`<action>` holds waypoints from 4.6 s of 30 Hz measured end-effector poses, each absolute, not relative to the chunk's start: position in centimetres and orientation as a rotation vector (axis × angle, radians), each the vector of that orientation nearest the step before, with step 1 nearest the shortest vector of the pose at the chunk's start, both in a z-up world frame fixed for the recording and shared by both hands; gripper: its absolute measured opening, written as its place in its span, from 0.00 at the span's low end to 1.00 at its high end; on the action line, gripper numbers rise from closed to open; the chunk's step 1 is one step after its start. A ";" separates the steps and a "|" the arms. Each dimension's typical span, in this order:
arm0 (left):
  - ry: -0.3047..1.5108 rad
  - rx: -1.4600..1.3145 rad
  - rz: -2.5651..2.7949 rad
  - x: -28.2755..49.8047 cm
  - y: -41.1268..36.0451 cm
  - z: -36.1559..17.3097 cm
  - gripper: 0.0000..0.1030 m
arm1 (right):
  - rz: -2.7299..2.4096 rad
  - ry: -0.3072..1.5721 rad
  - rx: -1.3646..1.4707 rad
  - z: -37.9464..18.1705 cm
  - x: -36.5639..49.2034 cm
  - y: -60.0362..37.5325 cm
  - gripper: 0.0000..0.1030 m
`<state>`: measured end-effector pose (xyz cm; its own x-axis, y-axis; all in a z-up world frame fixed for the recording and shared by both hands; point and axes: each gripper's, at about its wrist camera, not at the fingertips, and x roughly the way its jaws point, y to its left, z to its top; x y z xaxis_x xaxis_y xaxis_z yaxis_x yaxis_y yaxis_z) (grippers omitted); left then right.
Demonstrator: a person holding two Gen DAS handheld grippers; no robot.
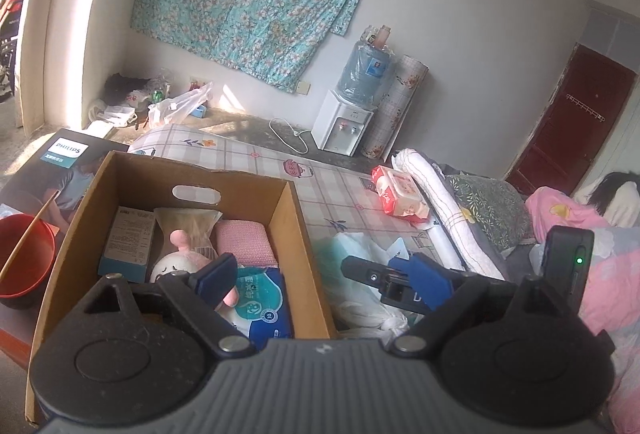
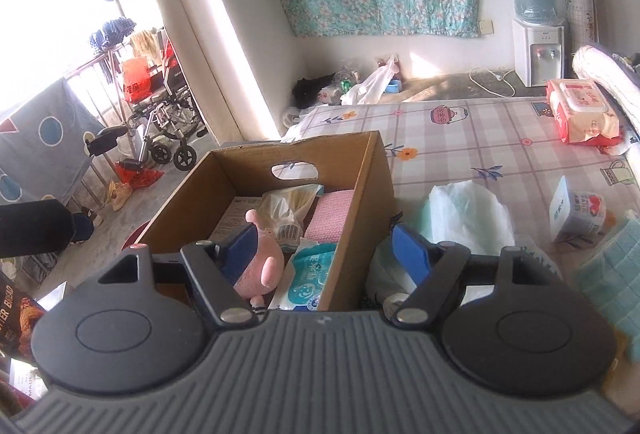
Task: Organize soft objects
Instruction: 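Lower the pink doll into the box and open the right gripper, then move both tools back toward the remaining items on the bed, then grasp the blue checked towel edge with the right gripper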
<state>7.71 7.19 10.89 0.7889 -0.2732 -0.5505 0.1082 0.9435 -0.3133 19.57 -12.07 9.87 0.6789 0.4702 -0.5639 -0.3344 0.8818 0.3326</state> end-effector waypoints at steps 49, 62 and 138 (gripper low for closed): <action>0.756 0.103 -0.302 13.1 -6.3 6.4 0.93 | 0.049 0.735 0.210 4.0 10.4 -26.9 0.81; 0.965 0.124 -0.519 22.2 -15.5 3.9 0.86 | -0.085 0.736 0.276 1.9 12.0 -32.1 0.80; 0.936 -0.016 -0.519 5.9 -17.0 -4.7 0.50 | 0.098 0.824 0.345 1.2 5.9 -38.4 0.40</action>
<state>5.93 -17.03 -4.72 0.4800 -0.4326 -0.7632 0.4188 0.8774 -0.2339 5.91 -38.44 1.22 0.6785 0.2184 -0.7014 0.0473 0.9398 0.3384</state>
